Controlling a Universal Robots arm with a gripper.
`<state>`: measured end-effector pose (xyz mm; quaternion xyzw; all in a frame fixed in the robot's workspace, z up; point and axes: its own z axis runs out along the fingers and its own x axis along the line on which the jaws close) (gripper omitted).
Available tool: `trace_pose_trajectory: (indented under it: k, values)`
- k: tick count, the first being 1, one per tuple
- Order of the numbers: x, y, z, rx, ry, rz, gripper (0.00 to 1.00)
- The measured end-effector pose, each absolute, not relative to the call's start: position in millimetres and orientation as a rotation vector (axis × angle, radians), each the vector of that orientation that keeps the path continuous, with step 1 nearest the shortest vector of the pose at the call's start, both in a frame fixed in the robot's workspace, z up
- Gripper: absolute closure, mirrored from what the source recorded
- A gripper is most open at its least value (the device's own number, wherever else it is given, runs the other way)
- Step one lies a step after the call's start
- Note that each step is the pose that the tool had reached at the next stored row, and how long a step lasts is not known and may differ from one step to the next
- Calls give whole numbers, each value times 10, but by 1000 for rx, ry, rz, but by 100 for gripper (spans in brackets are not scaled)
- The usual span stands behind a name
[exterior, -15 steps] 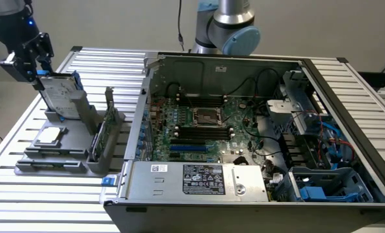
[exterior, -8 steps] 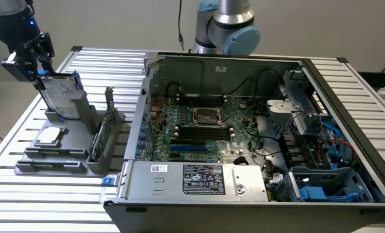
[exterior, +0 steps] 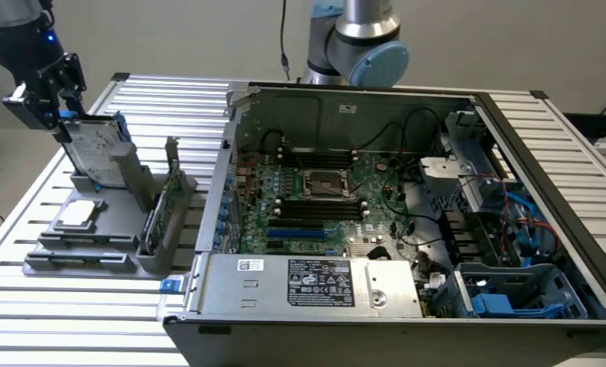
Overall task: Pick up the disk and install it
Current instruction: 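Pick up the disk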
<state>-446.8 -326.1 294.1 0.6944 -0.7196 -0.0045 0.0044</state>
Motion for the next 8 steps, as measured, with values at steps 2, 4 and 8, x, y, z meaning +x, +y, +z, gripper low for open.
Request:
trace_pose_trajectory:
  k: [2,4,8]
  values:
    - [-4468,-3261,2940,2175,-2254,-14,40]
    - [-4468,-3261,2940,2175,-2254,-14,40]
    - [-4468,-3261,2939,2176,-2254,-14,40]
